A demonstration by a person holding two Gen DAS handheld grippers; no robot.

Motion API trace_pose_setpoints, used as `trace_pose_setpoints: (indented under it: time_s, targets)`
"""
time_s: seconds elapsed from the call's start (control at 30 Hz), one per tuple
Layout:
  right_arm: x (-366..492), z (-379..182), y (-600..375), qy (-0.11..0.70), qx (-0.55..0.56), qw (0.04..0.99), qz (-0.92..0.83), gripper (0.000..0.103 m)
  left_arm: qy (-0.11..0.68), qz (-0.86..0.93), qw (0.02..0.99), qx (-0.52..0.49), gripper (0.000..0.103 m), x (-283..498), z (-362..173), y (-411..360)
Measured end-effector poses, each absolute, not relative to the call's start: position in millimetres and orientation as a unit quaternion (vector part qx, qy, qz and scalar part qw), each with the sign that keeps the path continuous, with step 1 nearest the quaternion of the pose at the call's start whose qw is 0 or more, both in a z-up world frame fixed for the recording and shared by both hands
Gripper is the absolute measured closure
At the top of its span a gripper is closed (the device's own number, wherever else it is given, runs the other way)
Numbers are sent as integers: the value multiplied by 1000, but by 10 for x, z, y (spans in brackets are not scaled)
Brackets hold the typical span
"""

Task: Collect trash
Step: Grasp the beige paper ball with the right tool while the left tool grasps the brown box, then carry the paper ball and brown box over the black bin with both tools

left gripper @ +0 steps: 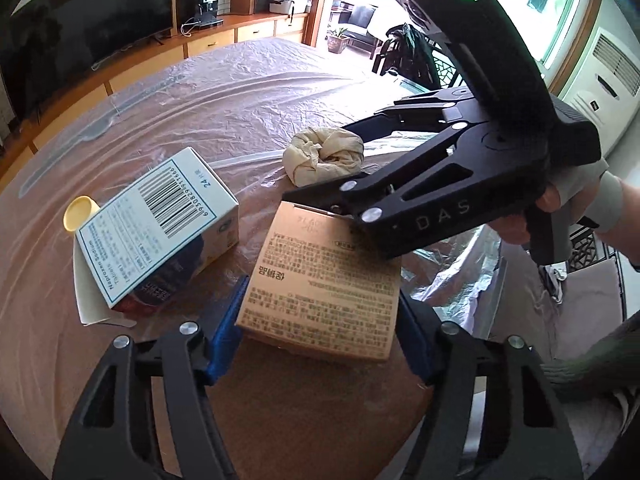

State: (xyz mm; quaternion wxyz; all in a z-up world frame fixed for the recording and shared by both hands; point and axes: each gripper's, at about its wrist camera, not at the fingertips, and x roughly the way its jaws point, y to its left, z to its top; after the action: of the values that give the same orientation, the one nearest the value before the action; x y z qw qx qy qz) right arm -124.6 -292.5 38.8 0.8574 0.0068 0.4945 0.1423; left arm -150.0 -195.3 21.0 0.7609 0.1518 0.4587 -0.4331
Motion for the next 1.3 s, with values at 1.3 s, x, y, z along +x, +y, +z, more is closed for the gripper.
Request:
trace_pose_setpoints:
  time_s: [1.3]
  targets:
    - [-1357, 629, -2987, 467, 33, 876, 113, 53, 455, -382, 793, 136, 42, -1552, 434, -1759]
